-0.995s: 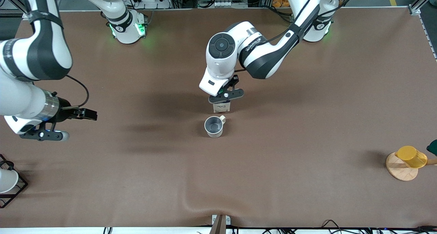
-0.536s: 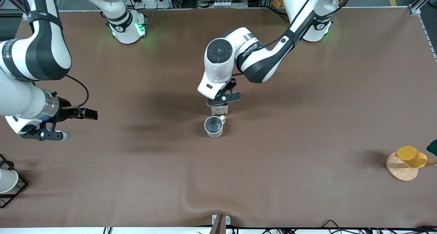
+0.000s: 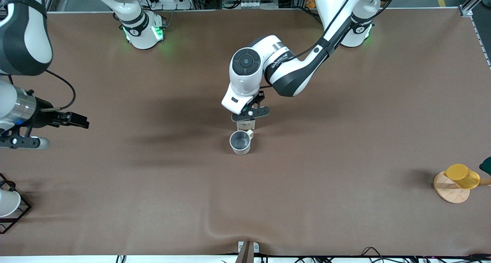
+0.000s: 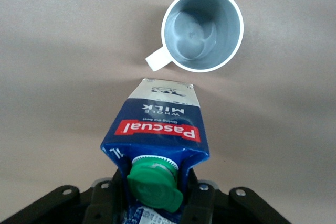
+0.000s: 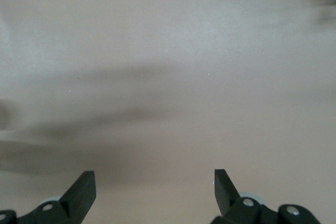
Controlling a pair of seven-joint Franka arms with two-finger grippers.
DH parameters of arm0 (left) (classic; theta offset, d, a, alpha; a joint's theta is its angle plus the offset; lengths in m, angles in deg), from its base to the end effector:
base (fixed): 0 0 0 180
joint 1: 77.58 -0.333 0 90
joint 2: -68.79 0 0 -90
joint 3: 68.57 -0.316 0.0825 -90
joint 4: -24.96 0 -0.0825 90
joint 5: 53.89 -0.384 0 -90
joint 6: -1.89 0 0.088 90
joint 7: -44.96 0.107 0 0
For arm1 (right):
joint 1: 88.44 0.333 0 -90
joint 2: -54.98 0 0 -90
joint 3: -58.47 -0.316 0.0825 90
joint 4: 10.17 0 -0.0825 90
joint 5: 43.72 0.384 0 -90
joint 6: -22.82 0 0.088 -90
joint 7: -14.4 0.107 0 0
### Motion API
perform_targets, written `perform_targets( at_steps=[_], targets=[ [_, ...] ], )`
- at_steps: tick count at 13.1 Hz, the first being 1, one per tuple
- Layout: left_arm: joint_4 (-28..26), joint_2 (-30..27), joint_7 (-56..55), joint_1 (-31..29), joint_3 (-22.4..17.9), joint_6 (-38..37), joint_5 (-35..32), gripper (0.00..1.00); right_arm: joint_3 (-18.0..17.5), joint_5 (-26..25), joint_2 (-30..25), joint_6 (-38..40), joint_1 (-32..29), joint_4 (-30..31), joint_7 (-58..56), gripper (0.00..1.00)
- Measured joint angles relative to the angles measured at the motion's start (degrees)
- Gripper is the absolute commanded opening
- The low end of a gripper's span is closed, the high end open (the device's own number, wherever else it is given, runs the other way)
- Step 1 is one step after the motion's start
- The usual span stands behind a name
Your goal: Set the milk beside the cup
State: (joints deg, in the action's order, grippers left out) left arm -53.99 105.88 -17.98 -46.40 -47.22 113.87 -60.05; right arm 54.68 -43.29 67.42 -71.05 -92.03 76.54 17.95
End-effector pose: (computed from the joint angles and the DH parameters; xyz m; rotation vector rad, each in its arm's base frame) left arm 0.4840 -0.5301 0.3505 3.0773 0.3182 -0.1846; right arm 0.6186 -0.0008 0.5298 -3.1181 0.0939 0.1441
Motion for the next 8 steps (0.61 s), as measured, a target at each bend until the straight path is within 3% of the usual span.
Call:
perform_targets(
  at_steps=[8],
  targets=[
    [0.1,1.1,1.1,2.2,-0.1,0.0,0.0,0.28,0.1,0.0,-6.4,6.2,-1.5,0.0,-7.2,1.0]
  ],
)
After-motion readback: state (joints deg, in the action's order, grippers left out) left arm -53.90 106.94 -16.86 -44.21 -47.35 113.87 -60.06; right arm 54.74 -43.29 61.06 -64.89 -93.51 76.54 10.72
